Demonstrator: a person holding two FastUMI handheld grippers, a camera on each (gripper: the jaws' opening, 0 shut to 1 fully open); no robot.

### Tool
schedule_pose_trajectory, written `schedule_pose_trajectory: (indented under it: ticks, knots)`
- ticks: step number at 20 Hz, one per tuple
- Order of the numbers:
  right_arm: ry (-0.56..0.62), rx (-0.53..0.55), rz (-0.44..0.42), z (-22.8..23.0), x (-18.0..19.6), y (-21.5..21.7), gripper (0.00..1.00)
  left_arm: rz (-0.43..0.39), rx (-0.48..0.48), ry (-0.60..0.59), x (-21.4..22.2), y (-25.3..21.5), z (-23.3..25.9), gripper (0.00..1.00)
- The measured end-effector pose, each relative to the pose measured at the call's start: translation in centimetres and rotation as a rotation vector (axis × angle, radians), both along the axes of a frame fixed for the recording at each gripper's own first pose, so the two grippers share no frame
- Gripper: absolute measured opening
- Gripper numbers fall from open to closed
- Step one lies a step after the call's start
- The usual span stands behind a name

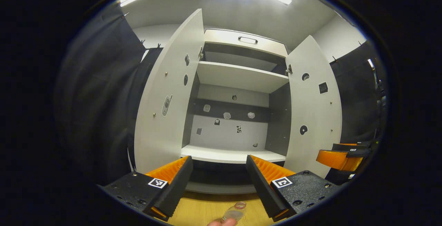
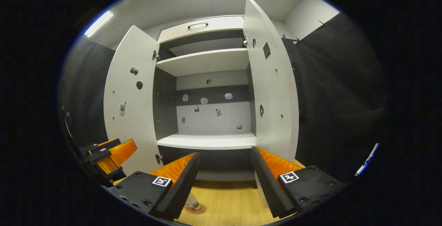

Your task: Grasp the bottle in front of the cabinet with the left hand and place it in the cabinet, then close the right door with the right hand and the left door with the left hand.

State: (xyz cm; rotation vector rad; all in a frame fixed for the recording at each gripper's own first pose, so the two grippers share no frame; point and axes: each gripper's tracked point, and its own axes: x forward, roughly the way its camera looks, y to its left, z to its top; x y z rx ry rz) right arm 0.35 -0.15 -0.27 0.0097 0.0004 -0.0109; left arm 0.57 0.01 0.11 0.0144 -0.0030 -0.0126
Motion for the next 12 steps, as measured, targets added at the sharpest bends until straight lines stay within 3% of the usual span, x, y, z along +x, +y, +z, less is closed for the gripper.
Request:
schedule_pose_trajectory:
  ticks: [7,12]
  knots:
    - [0.012,0.009,-0.011,-0.4,-0.7,-0.4,0.98,-0.032,-0.011,0.006,0.6,-1.1,-0.3,0.95]
    - [0.018,-0.01,-0.044,-0.5,-1.7,-1.6,0.98,-0.122,0.04,0.078,2.5,-4.9,-5.5,0.95]
